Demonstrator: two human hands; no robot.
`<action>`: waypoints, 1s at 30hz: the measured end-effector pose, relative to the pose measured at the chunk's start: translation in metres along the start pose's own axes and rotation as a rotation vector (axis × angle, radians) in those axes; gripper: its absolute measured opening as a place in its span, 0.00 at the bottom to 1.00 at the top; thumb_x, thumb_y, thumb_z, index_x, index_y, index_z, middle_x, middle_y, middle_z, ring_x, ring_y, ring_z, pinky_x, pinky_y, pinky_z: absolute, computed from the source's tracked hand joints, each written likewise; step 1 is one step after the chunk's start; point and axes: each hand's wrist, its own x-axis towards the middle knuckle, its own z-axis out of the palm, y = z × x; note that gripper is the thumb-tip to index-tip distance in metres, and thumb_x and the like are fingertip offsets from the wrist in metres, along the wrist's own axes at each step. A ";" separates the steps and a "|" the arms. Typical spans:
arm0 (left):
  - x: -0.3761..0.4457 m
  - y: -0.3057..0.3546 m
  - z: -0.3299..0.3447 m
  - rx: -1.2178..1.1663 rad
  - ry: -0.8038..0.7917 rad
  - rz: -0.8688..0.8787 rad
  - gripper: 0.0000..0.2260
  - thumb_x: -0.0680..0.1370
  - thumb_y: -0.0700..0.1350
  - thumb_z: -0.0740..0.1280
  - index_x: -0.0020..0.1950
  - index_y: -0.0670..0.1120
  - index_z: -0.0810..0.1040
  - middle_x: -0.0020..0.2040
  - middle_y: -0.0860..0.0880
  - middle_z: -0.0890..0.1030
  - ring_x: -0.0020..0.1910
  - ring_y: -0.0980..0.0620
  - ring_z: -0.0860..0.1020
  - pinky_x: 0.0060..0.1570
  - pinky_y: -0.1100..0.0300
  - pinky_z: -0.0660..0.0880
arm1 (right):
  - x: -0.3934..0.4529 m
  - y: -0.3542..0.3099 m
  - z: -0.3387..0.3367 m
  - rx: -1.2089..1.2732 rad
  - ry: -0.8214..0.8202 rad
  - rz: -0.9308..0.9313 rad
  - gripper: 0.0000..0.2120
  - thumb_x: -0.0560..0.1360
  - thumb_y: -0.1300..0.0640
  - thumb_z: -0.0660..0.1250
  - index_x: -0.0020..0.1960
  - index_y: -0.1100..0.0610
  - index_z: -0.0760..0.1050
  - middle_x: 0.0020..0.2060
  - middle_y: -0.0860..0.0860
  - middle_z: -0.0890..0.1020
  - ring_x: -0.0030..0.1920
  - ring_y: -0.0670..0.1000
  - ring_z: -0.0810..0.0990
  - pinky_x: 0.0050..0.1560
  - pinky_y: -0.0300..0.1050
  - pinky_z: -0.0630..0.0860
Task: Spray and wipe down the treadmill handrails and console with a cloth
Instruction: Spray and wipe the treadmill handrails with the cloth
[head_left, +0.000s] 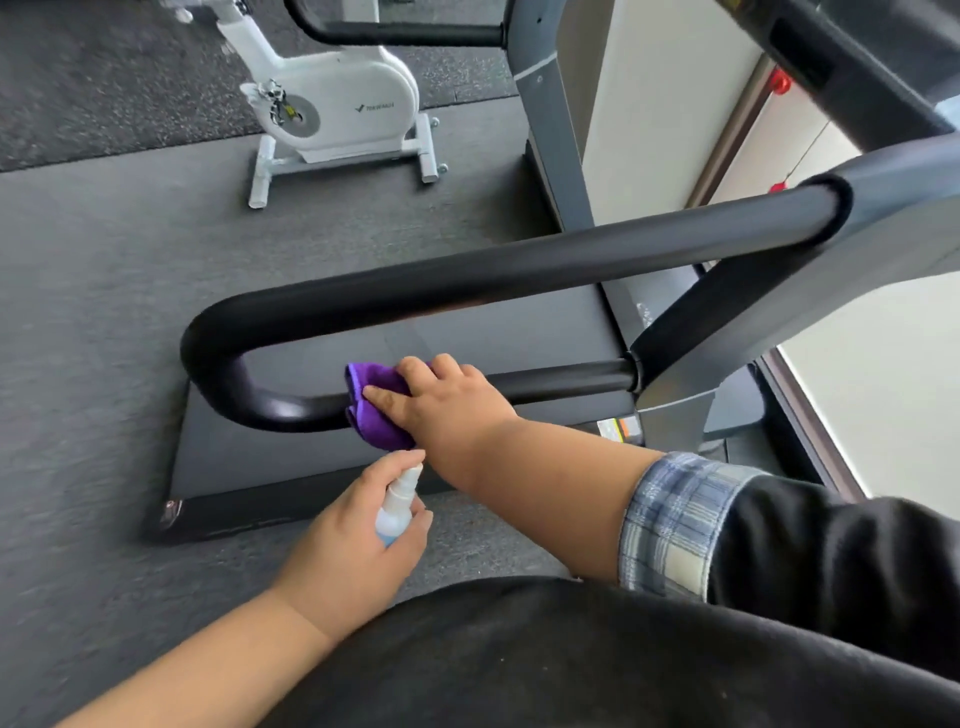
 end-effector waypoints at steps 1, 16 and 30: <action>0.004 0.005 0.003 0.001 0.005 0.006 0.31 0.74 0.47 0.71 0.58 0.81 0.61 0.50 0.62 0.80 0.50 0.64 0.76 0.51 0.72 0.68 | -0.008 0.011 0.000 0.010 -0.010 0.029 0.39 0.77 0.46 0.67 0.81 0.44 0.49 0.70 0.54 0.62 0.63 0.59 0.66 0.62 0.52 0.70; 0.036 0.091 0.032 -0.015 -0.064 -0.043 0.24 0.78 0.53 0.67 0.60 0.80 0.59 0.52 0.67 0.76 0.49 0.63 0.75 0.48 0.67 0.72 | -0.098 0.141 -0.007 0.045 -0.272 0.279 0.43 0.75 0.55 0.70 0.81 0.46 0.48 0.72 0.55 0.61 0.69 0.60 0.64 0.72 0.55 0.63; -0.045 0.108 -0.025 -0.242 0.731 -0.390 0.28 0.75 0.40 0.72 0.56 0.74 0.68 0.49 0.67 0.80 0.48 0.63 0.78 0.45 0.68 0.72 | -0.054 0.012 -0.060 0.740 -0.199 -0.358 0.36 0.67 0.49 0.60 0.75 0.37 0.61 0.65 0.47 0.74 0.66 0.52 0.71 0.70 0.47 0.68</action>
